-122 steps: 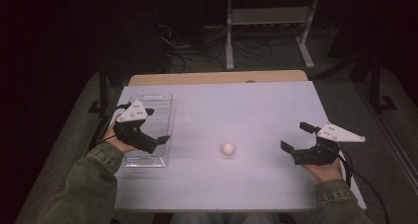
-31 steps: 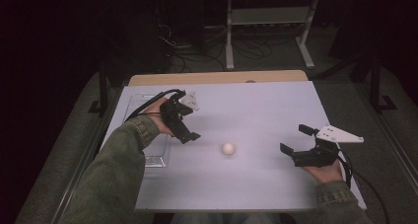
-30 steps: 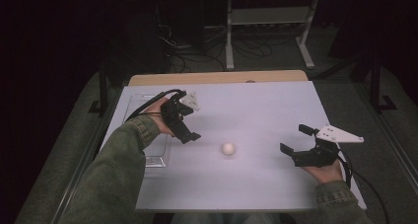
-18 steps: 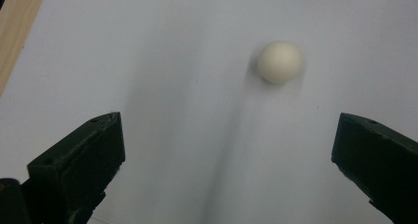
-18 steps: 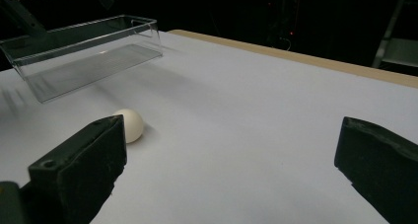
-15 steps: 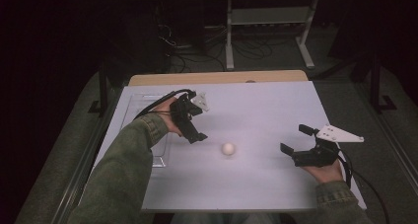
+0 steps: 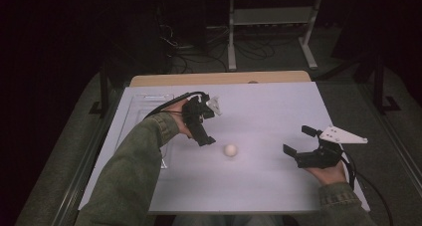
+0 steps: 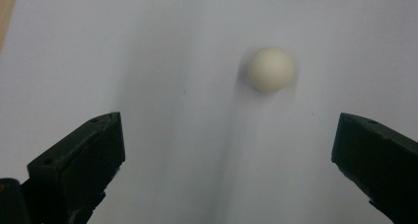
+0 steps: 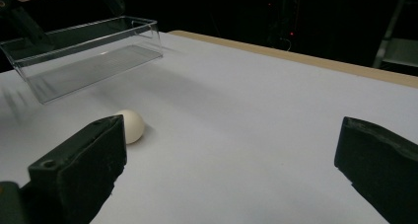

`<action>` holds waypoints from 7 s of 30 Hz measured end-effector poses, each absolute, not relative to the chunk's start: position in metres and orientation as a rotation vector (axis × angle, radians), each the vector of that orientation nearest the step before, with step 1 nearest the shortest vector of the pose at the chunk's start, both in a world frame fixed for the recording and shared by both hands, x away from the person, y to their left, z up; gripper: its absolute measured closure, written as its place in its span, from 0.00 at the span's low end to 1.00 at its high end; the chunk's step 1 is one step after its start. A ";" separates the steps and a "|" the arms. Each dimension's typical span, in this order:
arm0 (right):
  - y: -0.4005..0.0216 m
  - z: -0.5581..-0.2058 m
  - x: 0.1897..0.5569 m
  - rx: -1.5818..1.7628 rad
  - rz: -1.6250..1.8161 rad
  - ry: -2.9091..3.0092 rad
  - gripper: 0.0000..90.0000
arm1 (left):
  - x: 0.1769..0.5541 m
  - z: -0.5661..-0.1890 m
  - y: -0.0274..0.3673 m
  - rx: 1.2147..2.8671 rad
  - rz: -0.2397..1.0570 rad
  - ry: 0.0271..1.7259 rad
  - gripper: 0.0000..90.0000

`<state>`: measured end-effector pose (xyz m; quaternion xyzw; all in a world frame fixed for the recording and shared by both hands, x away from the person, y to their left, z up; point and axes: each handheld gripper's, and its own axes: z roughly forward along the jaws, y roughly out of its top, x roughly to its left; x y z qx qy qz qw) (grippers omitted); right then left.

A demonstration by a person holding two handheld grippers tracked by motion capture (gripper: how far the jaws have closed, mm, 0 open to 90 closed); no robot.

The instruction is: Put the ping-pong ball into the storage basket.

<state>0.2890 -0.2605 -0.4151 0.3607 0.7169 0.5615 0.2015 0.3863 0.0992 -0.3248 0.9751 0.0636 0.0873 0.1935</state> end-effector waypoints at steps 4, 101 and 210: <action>-0.261 -0.415 0.289 1.004 1.571 2.002 0.00 | 0.387 -0.326 0.093 2.750 0.234 0.162 0.00; -0.261 -0.413 0.286 0.982 1.585 2.003 0.00 | 0.400 -0.382 0.057 2.657 0.094 0.063 0.00; -0.260 -0.412 0.285 0.971 1.596 1.998 0.00 | 0.391 -0.399 0.045 2.772 -0.012 -0.101 0.57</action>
